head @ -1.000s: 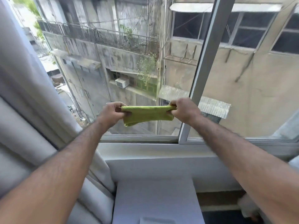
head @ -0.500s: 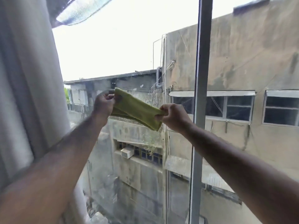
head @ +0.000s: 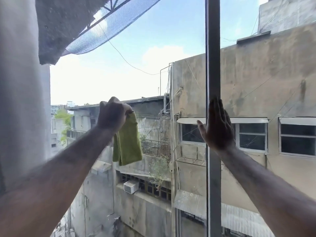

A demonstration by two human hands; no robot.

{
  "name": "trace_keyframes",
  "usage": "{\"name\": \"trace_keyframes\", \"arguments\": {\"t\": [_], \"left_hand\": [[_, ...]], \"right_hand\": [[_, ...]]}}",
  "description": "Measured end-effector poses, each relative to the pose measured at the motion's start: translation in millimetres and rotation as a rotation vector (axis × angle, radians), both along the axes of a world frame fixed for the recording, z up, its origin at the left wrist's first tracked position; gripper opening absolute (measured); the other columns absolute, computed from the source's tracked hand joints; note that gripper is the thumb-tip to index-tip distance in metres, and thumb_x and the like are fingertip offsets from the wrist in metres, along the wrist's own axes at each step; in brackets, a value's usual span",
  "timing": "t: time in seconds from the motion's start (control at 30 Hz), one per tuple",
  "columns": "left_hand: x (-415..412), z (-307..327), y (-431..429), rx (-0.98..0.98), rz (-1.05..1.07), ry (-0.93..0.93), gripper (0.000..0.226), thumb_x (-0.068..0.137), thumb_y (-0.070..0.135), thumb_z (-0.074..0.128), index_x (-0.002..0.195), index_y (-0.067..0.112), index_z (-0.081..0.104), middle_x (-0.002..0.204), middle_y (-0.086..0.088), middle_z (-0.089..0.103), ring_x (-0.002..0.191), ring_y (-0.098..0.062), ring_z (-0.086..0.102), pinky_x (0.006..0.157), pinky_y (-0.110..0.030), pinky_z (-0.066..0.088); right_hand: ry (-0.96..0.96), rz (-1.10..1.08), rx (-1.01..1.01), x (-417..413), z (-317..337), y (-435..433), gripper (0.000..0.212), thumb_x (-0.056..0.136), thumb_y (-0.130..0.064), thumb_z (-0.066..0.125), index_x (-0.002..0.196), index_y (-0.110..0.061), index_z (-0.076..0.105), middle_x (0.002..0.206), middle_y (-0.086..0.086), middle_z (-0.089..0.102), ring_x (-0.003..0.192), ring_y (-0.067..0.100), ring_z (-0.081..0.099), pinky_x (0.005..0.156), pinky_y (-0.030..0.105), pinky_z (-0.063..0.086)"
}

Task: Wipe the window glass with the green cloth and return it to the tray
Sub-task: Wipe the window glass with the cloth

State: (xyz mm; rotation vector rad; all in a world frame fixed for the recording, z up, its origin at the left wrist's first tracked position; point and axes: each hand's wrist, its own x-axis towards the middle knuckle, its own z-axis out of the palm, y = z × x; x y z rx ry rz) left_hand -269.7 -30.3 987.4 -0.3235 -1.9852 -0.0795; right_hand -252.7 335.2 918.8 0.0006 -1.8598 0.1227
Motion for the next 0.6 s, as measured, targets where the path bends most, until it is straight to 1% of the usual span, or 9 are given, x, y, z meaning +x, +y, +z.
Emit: {"name": "trace_keyframes", "arguments": {"t": [0.1, 0.17, 0.23, 0.27, 0.33, 0.4, 0.47, 0.53, 0.6], "left_hand": [[-17.6, -14.4, 5.1, -0.024, 0.009, 0.086, 0.018, 0.092, 0.007, 0.074, 0.108, 0.013, 0.079, 0.107, -0.006, 0.076, 0.103, -0.028, 0.068, 0.089, -0.05, 0.056], [-25.2, -26.4, 10.7, 0.106, -0.092, 0.123, 0.016, 0.091, -0.003, 0.072, 0.106, 0.002, 0.068, 0.101, -0.015, 0.071, 0.08, -0.025, 0.066, 0.07, -0.038, 0.059], [-31.0, -43.0, 15.9, 0.224, -0.179, 0.167, 0.014, 0.093, -0.001, 0.068, 0.103, 0.004, 0.06, 0.096, -0.017, 0.068, 0.074, -0.02, 0.058, 0.066, -0.039, 0.06], [-35.4, -55.8, 19.6, 0.246, -0.189, 0.197, 0.011, 0.096, 0.004, 0.066, 0.105, 0.003, 0.06, 0.1, -0.019, 0.068, 0.08, -0.022, 0.06, 0.073, -0.044, 0.063], [-46.6, -88.5, 27.6, 0.236, -0.123, 0.251, 0.031, 0.101, 0.019, 0.062, 0.125, -0.001, 0.062, 0.124, -0.025, 0.066, 0.11, -0.034, 0.064, 0.097, -0.053, 0.06], [-57.9, -124.2, 33.2, 0.17, -0.085, 0.239, 0.061, 0.104, 0.033, 0.058, 0.151, -0.004, 0.046, 0.155, -0.028, 0.049, 0.146, -0.04, 0.046, 0.12, -0.058, 0.043], [-69.6, -151.1, 39.9, 0.144, -0.118, 0.229, 0.071, 0.106, 0.039, 0.053, 0.159, -0.004, 0.031, 0.168, -0.026, 0.031, 0.159, -0.041, 0.027, 0.128, -0.061, 0.029], [-79.6, -159.2, 49.2, 0.218, -0.14, 0.252, 0.068, 0.107, 0.035, 0.048, 0.159, -0.003, 0.029, 0.17, -0.025, 0.027, 0.161, -0.041, 0.022, 0.128, -0.063, 0.026], [-85.2, -144.3, 64.3, 0.378, -0.153, 0.262, 0.065, 0.108, 0.032, 0.044, 0.161, 0.0, 0.027, 0.171, -0.021, 0.026, 0.162, -0.038, 0.019, 0.128, -0.063, 0.024]], "right_hand": [[0.061, -0.039, 0.063, -13.6, -7.9, 8.8, 0.088, 0.108, -0.048, 0.05, 0.171, -0.005, 0.005, 0.181, 0.014, 0.004, 0.169, 0.027, 0.007, 0.136, 0.048, 0.022], [0.089, -0.036, 0.077, -21.1, -9.6, 12.4, 0.084, 0.111, -0.053, 0.04, 0.171, -0.006, 0.004, 0.182, 0.013, 0.003, 0.17, 0.026, 0.005, 0.137, 0.05, 0.02], [0.113, -0.031, 0.083, -28.0, -10.9, 13.0, 0.083, 0.112, -0.055, 0.034, 0.171, -0.006, 0.003, 0.182, 0.013, 0.002, 0.17, 0.026, 0.003, 0.137, 0.05, 0.018], [0.125, -0.029, 0.084, -31.7, -11.8, 13.7, 0.082, 0.112, -0.055, 0.032, 0.171, -0.005, 0.004, 0.182, 0.013, 0.002, 0.17, 0.026, 0.003, 0.137, 0.051, 0.018], [0.154, -0.023, 0.082, -39.0, -13.4, 15.4, 0.08, 0.113, -0.054, 0.031, 0.171, -0.005, 0.005, 0.182, 0.013, 0.003, 0.17, 0.027, 0.004, 0.137, 0.051, 0.017], [0.185, -0.008, 0.077, -43.3, -14.4, 18.0, 0.077, 0.113, -0.051, 0.031, 0.171, -0.006, 0.007, 0.182, 0.012, 0.005, 0.17, 0.027, 0.005, 0.137, 0.052, 0.016], [0.206, 0.006, 0.083, -46.8, -14.9, 20.2, 0.075, 0.113, -0.047, 0.03, 0.171, -0.006, 0.008, 0.182, 0.012, 0.005, 0.17, 0.028, 0.005, 0.137, 0.052, 0.016], [0.227, 0.024, 0.083, -48.8, -14.6, 20.5, 0.073, 0.111, -0.043, 0.03, 0.171, -0.006, 0.009, 0.182, 0.012, 0.007, 0.17, 0.028, 0.006, 0.137, 0.052, 0.016], [0.246, 0.043, 0.083, -50.5, -15.0, 21.0, 0.073, 0.109, -0.04, 0.033, 0.17, -0.006, 0.01, 0.182, 0.012, 0.008, 0.17, 0.028, 0.008, 0.137, 0.051, 0.015]]}}
